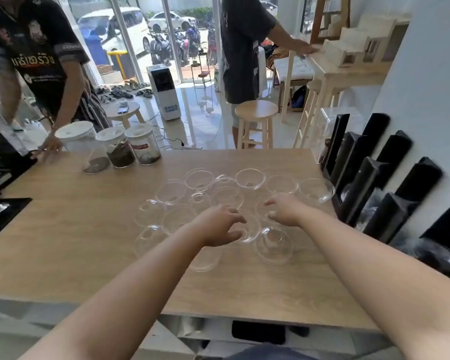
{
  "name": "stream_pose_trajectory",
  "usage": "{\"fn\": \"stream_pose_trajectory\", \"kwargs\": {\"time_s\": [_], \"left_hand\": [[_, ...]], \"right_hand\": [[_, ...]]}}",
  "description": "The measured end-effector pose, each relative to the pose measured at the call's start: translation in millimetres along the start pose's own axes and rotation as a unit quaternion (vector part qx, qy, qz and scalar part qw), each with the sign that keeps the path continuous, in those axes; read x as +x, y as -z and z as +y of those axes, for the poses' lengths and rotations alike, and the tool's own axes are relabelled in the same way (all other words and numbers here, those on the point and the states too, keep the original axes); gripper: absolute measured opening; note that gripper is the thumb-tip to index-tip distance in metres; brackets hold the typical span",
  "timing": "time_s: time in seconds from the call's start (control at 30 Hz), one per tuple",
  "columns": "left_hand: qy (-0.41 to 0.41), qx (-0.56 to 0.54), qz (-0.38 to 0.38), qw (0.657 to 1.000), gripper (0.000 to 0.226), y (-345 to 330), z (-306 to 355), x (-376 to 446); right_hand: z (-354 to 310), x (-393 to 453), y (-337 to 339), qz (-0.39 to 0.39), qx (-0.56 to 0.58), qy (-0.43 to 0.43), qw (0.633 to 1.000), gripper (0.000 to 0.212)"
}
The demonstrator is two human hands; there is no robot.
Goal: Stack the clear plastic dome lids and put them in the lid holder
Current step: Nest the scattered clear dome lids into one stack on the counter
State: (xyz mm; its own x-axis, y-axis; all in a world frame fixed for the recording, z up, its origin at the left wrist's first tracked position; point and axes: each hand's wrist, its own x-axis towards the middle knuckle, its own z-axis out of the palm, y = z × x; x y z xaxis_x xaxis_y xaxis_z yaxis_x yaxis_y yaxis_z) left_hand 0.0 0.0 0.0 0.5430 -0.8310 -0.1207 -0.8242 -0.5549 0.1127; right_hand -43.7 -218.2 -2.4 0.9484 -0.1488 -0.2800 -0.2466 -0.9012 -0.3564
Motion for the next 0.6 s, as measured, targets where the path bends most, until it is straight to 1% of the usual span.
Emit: {"fn": "stream_pose_trajectory", "kwargs": {"time_s": [0.13,0.17,0.23,0.33,0.43,0.5,0.53,0.57,0.6], "left_hand": [[-0.014,0.024,-0.01,1.0,0.046,-17.9,5.5,-11.7],[-0.012,0.038,-0.013,0.999,0.043,-21.6,5.9,-12.9],[-0.013,0.055,0.003,0.998,0.034,-26.7,6.7,-14.4],[0.0,0.03,0.064,0.997,0.027,-35.9,6.6,-19.5],[0.036,-0.077,0.148,0.985,0.02,-43.1,6.4,-30.0],[0.088,-0.187,0.196,0.959,0.014,-47.9,7.7,-36.9],[0.124,-0.253,0.211,0.936,0.013,-50.0,9.1,-39.4],[0.162,-0.326,0.219,0.905,0.012,-51.2,10.6,-41.5],[0.198,-0.407,0.219,0.865,0.014,-51.7,12.1,-43.0]], "right_hand": [[4.1,-6.7,-10.2,0.008,0.03,-0.005,1.0,0.039],[4.2,-6.7,-13.0,0.008,0.03,-0.01,0.999,0.037],[5.0,-7.7,-17.4,0.01,0.031,-0.022,0.999,0.029],[6.8,-7.7,-23.8,0.013,0.031,-0.03,0.999,0.02],[8.7,-3.8,-30.8,0.026,0.045,-0.03,0.998,0.016],[11.2,-1.2,-34.7,0.033,0.047,-0.03,0.998,0.017],[11.8,-1.2,-35.5,0.039,0.051,-0.029,0.998,0.018],[11.8,-2.4,-35.2,0.052,0.056,-0.027,0.997,0.019],[10.8,-5.0,-33.3,0.073,0.063,-0.021,0.995,0.02]]}}
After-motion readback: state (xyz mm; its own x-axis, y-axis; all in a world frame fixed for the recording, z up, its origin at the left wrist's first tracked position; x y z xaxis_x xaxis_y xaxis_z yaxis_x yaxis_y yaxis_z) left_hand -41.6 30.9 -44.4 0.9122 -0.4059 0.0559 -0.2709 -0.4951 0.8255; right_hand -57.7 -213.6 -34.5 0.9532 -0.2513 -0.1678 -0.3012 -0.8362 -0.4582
